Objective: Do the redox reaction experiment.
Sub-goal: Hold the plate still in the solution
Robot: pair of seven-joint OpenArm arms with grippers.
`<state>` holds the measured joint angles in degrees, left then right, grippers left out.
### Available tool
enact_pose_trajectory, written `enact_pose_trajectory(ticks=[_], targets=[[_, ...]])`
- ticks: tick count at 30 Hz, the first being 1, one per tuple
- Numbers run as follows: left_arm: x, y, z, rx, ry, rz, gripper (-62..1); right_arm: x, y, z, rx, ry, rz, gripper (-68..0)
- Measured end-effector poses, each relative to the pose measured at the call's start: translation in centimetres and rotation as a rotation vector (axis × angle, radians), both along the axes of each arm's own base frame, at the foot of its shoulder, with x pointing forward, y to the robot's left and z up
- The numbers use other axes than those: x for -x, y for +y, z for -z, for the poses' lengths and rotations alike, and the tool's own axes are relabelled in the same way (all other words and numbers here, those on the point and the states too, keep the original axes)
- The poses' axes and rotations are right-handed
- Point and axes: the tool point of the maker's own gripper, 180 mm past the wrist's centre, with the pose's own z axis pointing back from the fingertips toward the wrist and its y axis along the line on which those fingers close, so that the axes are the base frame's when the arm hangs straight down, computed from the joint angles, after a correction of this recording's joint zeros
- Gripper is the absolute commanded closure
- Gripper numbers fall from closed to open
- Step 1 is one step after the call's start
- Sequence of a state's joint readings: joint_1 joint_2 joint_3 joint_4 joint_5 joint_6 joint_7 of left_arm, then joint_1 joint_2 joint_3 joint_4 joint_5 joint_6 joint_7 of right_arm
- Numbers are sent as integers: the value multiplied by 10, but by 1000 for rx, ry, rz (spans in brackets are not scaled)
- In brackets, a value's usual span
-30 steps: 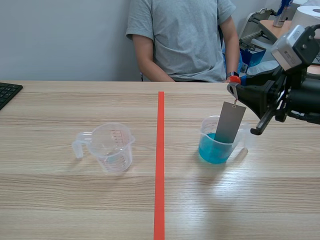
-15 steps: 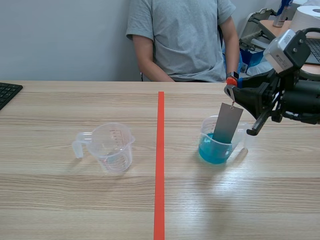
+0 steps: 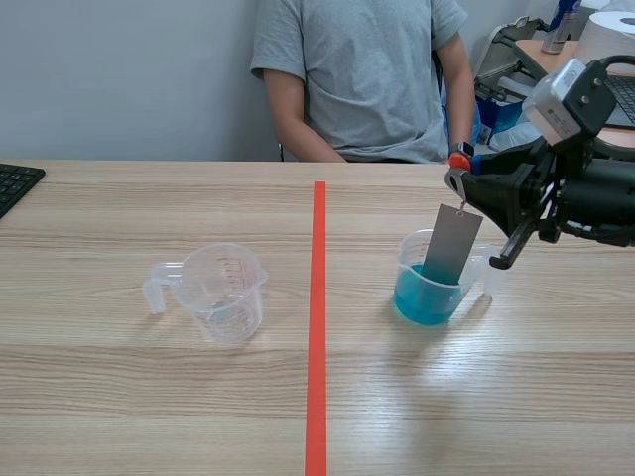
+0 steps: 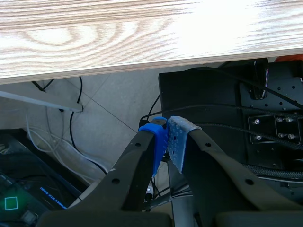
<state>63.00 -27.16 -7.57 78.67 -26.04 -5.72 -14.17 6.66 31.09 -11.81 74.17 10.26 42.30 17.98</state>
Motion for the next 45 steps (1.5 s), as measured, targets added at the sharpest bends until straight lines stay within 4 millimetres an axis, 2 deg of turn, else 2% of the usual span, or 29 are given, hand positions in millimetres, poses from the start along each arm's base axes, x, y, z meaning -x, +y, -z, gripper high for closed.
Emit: enact_pose_trajectory(ticks=[27, 33, 45], targets=[[0, 0, 0, -1, 0, 0, -36, -3, -5, -1, -1, 7, 20, -13], [0, 0, 0, -1, 0, 0, -36, -6, -8, -12, 26, -18, 34, -13], [0, 0, 0, -1, 0, -1, -36, -1, 17, -48, 52, -71, -14, -13]])
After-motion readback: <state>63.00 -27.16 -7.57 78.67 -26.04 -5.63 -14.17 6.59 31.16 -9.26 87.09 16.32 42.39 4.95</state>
